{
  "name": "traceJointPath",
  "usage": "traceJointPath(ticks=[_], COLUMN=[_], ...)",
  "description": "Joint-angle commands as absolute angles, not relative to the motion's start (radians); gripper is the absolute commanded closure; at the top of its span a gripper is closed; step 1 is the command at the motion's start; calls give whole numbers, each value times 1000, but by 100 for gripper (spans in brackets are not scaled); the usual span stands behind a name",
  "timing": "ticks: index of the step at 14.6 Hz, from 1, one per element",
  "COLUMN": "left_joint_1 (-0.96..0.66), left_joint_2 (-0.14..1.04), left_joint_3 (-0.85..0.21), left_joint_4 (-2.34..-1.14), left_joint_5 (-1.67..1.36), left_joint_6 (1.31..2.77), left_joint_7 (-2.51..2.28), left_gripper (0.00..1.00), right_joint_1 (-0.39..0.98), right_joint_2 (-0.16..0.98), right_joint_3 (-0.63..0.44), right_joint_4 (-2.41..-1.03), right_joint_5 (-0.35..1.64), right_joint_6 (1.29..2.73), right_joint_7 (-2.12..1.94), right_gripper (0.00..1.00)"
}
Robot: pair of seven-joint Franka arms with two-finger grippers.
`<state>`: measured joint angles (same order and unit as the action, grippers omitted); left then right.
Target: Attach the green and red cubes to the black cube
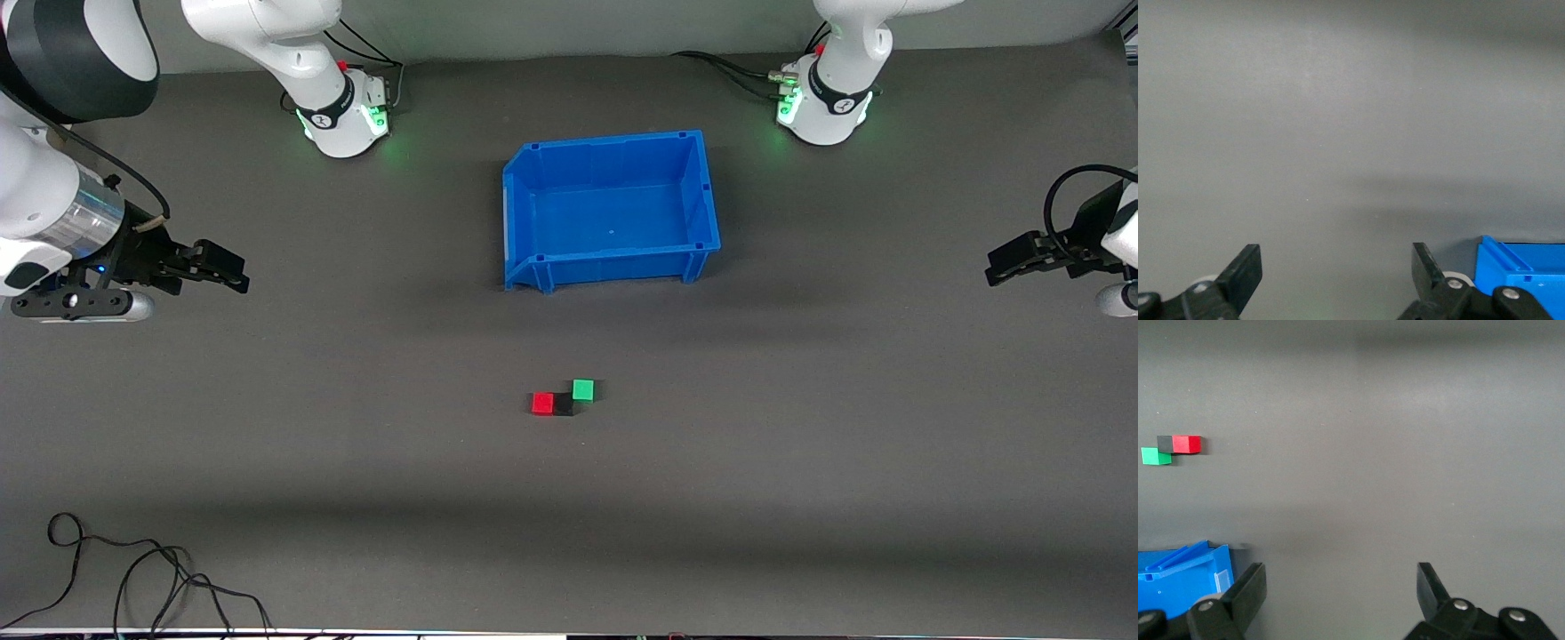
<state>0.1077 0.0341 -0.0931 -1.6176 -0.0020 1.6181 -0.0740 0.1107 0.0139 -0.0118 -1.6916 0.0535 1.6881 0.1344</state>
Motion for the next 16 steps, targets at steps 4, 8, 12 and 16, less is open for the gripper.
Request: traceJointPath(ticks=[4, 8, 12, 16], left_joint_1=[112, 104, 112, 112], left_joint_2=[35, 43, 41, 41], left_joint_3=[-94, -94, -94, -94], left_joint_4=[-1598, -1600, -1598, -1597], left_joint_5=[-31, -26, -29, -31], left_joint_6=[1594, 1592, 1595, 1597], left_joint_7=[-80, -78, -78, -77], left_gripper=[0, 0, 0, 0], right_joint_1=[120, 95, 100, 95], right_joint_2=[3, 8, -3, -3], right_joint_3=[-23, -14, -11, -8], right_joint_4=[-1684, -1651, -1641, -1637], right_joint_5=[9, -5, 2, 8], right_joint_6=[1704, 1677, 1669, 1669], right_joint_7=[115, 115, 121, 117], right_gripper=[0, 0, 0, 0])
